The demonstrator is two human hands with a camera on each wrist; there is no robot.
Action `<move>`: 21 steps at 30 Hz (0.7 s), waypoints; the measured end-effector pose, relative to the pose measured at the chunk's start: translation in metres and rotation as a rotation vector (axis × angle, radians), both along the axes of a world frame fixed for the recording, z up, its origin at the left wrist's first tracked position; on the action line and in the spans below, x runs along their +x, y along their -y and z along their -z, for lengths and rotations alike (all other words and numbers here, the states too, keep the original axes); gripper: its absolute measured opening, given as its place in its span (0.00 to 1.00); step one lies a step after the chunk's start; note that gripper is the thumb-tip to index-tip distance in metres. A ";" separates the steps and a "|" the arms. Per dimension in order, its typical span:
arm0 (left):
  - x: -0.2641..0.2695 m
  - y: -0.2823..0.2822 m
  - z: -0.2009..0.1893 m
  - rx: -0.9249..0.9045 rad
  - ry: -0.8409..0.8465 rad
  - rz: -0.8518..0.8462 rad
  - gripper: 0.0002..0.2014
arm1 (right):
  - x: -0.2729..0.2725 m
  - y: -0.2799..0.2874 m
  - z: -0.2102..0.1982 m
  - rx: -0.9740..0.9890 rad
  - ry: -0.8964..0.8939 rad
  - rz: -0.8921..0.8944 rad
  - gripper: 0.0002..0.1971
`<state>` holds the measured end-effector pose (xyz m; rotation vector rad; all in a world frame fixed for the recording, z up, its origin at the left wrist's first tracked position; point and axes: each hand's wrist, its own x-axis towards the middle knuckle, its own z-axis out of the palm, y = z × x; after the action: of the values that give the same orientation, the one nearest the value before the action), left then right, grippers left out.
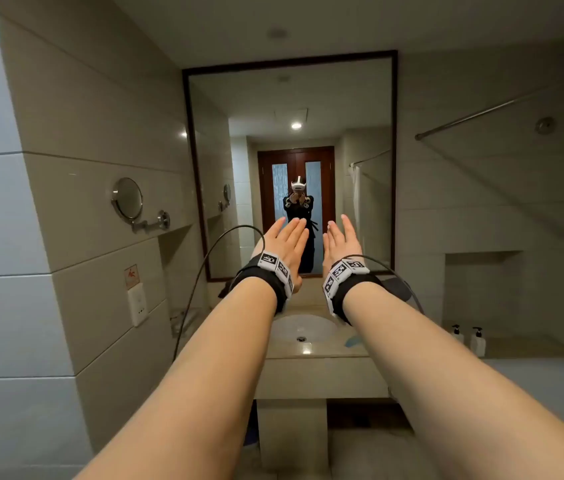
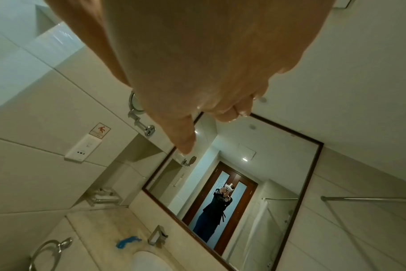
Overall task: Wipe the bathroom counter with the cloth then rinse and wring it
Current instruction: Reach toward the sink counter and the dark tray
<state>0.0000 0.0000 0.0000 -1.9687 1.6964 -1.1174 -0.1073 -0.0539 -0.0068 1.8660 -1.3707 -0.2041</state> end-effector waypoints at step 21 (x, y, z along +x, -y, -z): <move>0.005 -0.006 -0.010 -0.343 -1.201 0.023 0.32 | -0.002 -0.006 0.005 0.987 1.354 -0.313 0.38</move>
<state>0.0048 0.0058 0.0099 -3.1891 2.0551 -0.1073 -0.1094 -0.0481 -0.0113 3.2856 -1.9216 0.8678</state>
